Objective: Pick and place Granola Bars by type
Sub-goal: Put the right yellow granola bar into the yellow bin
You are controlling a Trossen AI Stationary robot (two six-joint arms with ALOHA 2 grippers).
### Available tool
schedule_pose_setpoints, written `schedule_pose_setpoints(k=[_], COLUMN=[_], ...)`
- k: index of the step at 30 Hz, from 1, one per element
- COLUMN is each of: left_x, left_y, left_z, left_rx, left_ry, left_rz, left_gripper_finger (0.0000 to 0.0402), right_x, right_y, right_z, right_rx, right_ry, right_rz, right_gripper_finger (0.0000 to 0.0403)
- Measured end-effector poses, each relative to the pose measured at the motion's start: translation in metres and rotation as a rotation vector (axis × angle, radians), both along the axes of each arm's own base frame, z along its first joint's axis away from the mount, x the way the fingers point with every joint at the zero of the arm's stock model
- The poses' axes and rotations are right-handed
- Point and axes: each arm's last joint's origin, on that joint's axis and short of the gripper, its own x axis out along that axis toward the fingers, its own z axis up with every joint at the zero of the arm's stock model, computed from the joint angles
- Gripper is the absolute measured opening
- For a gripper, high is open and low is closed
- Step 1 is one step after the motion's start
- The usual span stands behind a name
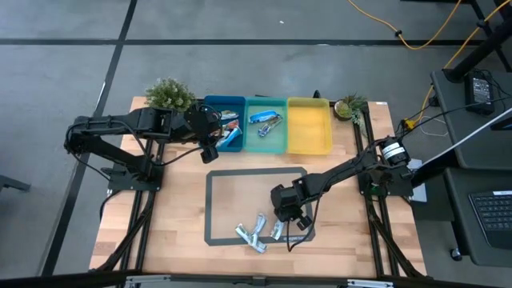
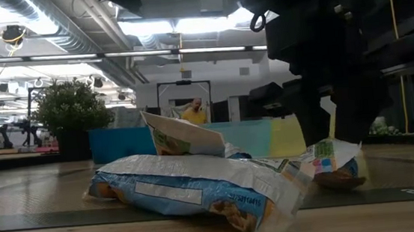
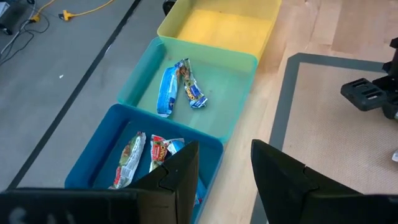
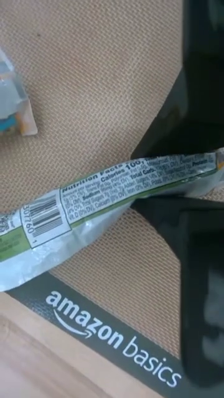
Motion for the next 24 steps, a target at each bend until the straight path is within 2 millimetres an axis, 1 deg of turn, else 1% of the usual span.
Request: schedule_pose_setpoints(k=[7,14,19,24], left_x=[0.004,0.01,0.01,0.009], left_y=[0.0,0.0,0.0,0.0], left_z=[-0.003,-0.008,-0.008,-0.007], left_rx=[-0.001,-0.008,-0.005,0.002], left_ry=[0.016,0.04,0.042,0.04], left_rz=[-0.001,-0.027,-0.026,-0.027], left_gripper_finger=[0.0139,0.0139,0.0139,0.0139], right_x=[0.003,0.005,0.006,0.007], right_y=[0.001,-0.002,-0.009,-0.021], right_z=[0.009,0.018,0.021,0.038], right_rx=[-0.015,-0.036,-0.021,-0.012], right_ry=[0.033,0.085,0.104,0.053], right_rz=[-0.001,-0.012,-0.086,-0.169], right_gripper_finger=[0.007,0.0064,0.0064,0.0064])
